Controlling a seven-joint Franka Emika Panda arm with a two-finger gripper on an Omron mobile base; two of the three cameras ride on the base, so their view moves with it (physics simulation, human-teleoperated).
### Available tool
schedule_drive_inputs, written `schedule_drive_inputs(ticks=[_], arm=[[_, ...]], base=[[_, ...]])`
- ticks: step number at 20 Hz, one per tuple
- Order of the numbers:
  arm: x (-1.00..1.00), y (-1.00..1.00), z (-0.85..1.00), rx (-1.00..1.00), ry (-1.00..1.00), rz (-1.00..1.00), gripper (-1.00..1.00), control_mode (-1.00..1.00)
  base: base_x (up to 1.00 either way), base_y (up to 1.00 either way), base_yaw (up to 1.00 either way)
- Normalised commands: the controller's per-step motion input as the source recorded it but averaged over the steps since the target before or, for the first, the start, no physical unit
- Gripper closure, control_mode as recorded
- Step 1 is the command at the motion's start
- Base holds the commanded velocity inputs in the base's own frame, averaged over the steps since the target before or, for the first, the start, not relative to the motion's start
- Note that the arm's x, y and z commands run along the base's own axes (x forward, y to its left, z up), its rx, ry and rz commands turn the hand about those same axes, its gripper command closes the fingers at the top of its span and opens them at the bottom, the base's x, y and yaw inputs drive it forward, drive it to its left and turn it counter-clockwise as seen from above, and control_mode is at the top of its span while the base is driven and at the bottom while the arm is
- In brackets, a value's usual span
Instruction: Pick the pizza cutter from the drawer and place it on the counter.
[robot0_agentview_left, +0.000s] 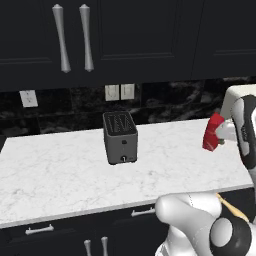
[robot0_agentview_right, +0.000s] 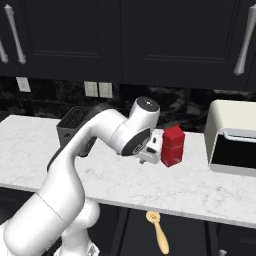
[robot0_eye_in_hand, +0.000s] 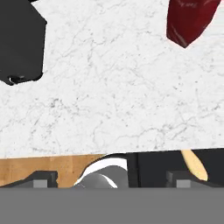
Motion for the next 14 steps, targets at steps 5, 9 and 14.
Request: schedule_drive_inputs(ticks=[5, 9, 14], arm=[[-0.83, -0.54, -0.55, 0.05, 0.0, -0.22, -1.0, -1.0], [-0.38, -0.42, -0.33, 0.0, 0.01, -0.22, -1.0, -1.0], [-0.43, -0.44, -0.44, 0.0, 0.05, -0.2, -1.0, -1.0]], base=[[0.0, 0.0, 0.0], [0.0, 0.0, 0.0], [0.0, 0.0, 0.0]])
